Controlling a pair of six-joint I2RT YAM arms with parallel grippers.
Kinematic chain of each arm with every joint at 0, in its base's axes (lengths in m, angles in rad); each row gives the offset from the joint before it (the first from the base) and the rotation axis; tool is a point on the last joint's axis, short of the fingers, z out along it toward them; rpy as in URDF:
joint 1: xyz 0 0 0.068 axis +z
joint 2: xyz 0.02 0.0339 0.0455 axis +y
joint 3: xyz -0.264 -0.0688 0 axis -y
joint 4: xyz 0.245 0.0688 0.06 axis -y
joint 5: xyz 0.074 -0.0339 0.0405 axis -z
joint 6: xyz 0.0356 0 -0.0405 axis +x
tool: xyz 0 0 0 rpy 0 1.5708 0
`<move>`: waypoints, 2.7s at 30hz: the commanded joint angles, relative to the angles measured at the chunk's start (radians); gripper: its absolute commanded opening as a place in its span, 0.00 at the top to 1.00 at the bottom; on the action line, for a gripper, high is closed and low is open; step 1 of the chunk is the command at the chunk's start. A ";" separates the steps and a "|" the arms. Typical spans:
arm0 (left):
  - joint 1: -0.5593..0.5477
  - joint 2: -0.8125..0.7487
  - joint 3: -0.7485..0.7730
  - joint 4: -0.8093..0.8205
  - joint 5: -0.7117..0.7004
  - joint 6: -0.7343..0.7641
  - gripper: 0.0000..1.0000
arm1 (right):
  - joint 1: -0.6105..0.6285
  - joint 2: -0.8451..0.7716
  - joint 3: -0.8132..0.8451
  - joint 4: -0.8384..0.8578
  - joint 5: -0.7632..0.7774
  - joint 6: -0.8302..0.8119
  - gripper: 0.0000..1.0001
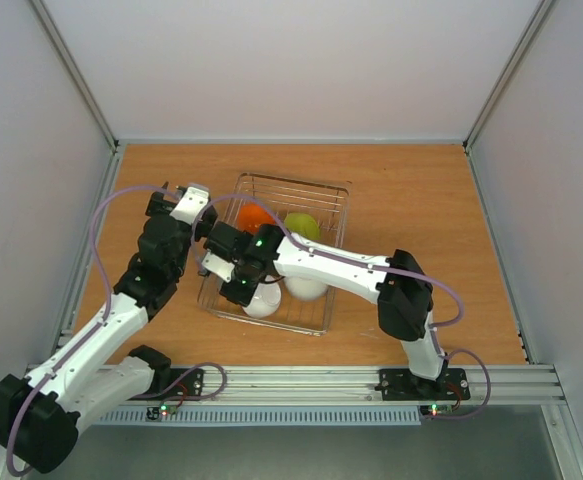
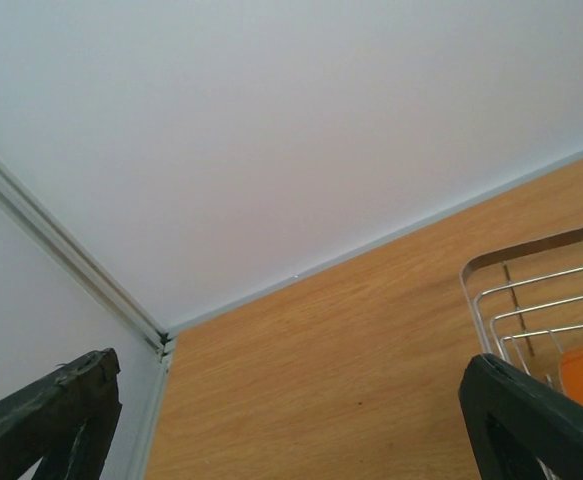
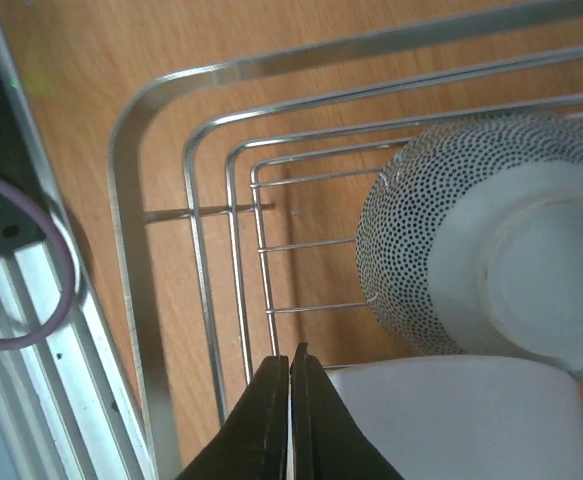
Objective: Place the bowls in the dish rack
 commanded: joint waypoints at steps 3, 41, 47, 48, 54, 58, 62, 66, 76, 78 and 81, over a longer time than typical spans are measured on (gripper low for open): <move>0.001 -0.032 -0.011 0.141 -0.094 0.047 0.07 | -0.004 0.068 0.032 -0.025 -0.033 0.040 0.99; 0.001 -0.023 -0.014 0.124 -0.071 0.037 0.04 | -0.005 -0.049 -0.027 0.013 0.172 0.069 0.56; 0.001 -0.027 -0.015 0.136 -0.088 0.046 0.04 | 0.046 -0.027 -0.015 -0.107 0.408 0.107 0.24; 0.001 -0.028 -0.015 0.143 -0.094 0.049 0.04 | 0.050 -0.014 -0.016 -0.120 0.433 0.115 0.21; 0.002 -0.044 -0.026 0.174 -0.121 0.067 0.04 | 0.054 0.089 -0.010 -0.154 0.614 0.179 0.09; 0.002 -0.048 -0.032 0.191 -0.130 0.073 0.04 | 0.056 0.134 0.004 -0.150 0.672 0.193 0.07; 0.002 -0.050 -0.035 0.205 -0.139 0.081 0.04 | 0.056 0.159 0.001 -0.147 0.720 0.209 0.06; 0.002 -0.048 -0.037 0.207 -0.135 0.083 0.04 | 0.067 0.137 -0.026 -0.135 0.769 0.229 0.06; 0.002 -0.047 -0.037 0.199 -0.127 0.079 0.04 | 0.072 0.089 -0.079 -0.091 0.776 0.255 0.06; 0.002 -0.048 -0.037 0.197 -0.127 0.080 0.04 | 0.071 0.099 -0.075 -0.091 0.784 0.257 0.06; 0.002 -0.048 -0.037 0.194 -0.123 0.079 0.04 | 0.069 0.107 -0.083 -0.073 0.789 0.257 0.06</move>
